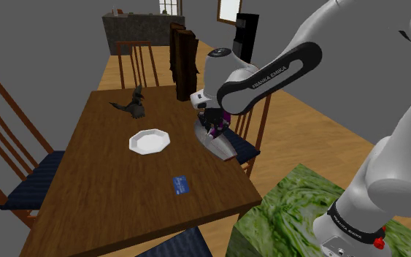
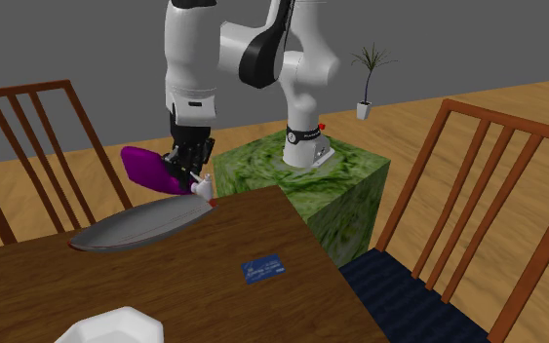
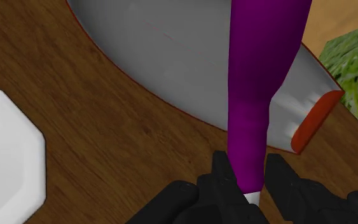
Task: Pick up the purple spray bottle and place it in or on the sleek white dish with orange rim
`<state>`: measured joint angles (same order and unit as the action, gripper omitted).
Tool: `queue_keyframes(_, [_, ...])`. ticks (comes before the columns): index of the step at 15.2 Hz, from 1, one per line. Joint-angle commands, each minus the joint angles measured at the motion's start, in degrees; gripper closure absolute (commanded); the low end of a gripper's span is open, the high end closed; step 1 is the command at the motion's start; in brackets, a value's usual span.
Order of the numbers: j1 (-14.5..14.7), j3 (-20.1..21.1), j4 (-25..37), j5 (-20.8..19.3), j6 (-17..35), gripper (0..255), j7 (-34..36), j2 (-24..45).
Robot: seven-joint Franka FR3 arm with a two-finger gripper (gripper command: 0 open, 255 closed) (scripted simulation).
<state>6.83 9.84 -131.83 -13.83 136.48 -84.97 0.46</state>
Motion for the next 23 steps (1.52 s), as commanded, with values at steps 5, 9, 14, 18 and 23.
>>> queue_keyframes(5, [-2.83,-2.65,5.84,-0.54,0.87,255,-5.18,5.86])
queue_keyframes(9, [-2.78,-2.88,4.98,-1.67,3.61,255,-4.07,7.86])
queue_keyframes(14, [-2.65,-3.21,4.32,-2.93,6.31,255,-2.86,10.02])
queue_keyframes(18, [-2.65,-3.21,4.33,-2.94,6.31,255,-2.85,10.03])
queue_keyframes(23, [-2.65,-3.21,4.33,-2.94,6.31,0,-2.85,10.03])
